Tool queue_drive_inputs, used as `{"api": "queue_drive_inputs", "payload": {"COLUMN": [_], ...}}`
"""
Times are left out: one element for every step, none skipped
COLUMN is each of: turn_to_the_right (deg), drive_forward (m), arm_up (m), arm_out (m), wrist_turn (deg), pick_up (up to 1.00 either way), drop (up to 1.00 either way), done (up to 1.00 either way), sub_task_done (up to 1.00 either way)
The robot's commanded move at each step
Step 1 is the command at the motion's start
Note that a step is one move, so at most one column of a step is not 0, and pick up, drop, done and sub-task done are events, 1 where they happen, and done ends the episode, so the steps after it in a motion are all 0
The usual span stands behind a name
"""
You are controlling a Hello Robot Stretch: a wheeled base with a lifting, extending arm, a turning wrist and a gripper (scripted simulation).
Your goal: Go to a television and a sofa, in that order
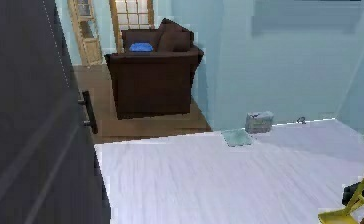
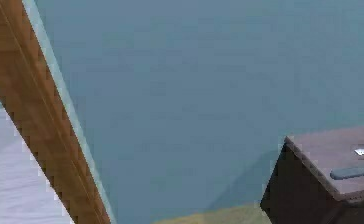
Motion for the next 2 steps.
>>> {"api": "queue_drive_inputs", "payload": {"turn_to_the_right": [0.0, -3.0], "drive_forward": [1.00, 0.00], "arm_up": [0.00, 0.00], "arm_out": [0.00, 0.00], "wrist_turn": [0.0, 0.0], "pick_up": [0.00, 0.00], "drop": [0.00, 0.00], "done": [0.00, 0.00], "sub_task_done": [0.00, 0.00]}}
